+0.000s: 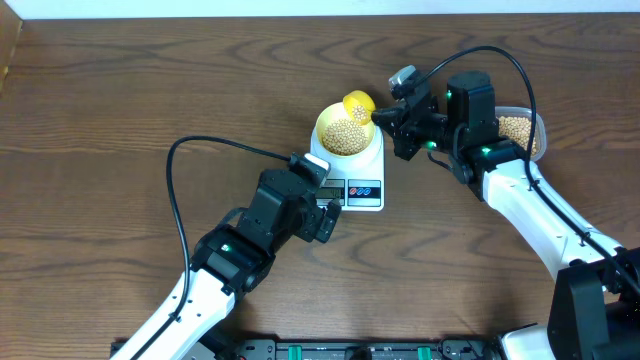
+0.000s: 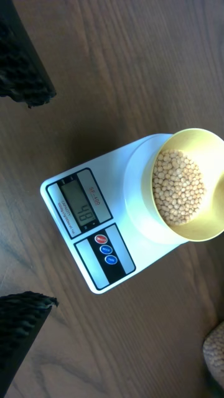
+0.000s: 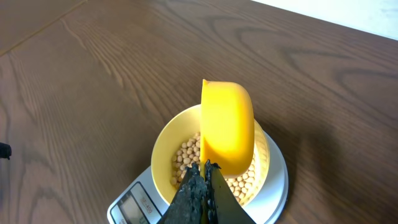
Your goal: Scoop item into bowl and weigh 50g on scale
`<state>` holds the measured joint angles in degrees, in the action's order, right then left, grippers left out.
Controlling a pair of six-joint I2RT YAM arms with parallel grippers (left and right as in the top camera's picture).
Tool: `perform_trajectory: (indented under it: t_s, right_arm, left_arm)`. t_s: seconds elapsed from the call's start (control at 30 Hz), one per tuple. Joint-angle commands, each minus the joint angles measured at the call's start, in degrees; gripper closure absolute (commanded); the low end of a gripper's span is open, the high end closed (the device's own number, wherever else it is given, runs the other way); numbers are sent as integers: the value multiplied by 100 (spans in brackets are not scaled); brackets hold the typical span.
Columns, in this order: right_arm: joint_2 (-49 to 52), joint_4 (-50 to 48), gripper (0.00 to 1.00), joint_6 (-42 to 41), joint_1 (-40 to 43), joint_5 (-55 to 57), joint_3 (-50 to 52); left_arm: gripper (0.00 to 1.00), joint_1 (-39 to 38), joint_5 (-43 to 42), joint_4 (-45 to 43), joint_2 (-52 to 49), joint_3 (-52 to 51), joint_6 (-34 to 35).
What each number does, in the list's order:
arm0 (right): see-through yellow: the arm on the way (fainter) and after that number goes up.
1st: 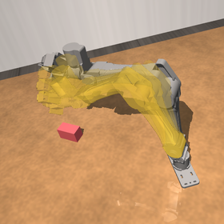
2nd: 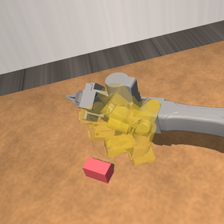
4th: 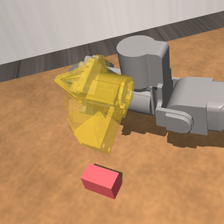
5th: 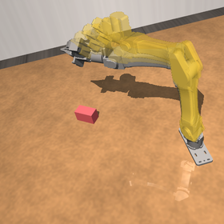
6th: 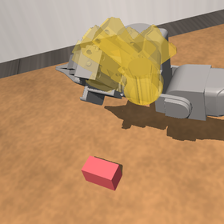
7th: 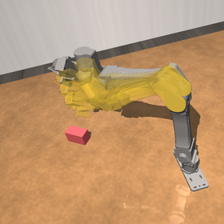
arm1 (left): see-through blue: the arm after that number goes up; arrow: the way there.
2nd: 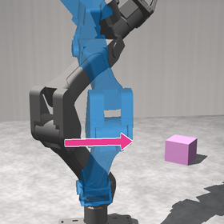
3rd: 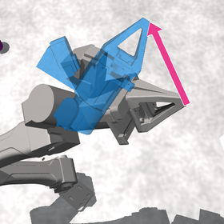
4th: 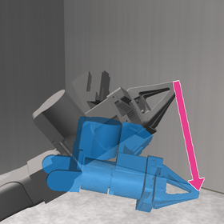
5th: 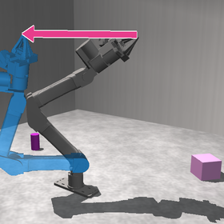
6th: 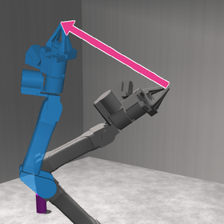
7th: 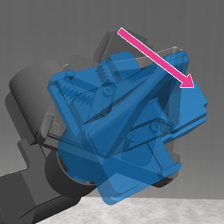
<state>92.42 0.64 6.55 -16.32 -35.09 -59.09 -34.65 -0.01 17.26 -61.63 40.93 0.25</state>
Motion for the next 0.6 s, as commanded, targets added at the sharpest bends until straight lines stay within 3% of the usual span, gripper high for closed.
perform_trajectory:
  t_s: [0.0, 0.57]
  right_arm:
    - [28, 24, 99, 87, -2, -133, -4]
    - [28, 170, 99, 426, 2, -107, -4]
  left_arm:
    - [2, 24, 68, -22, -11, 9, 90]
    - [2, 24, 68, -22, -11, 9, 90]
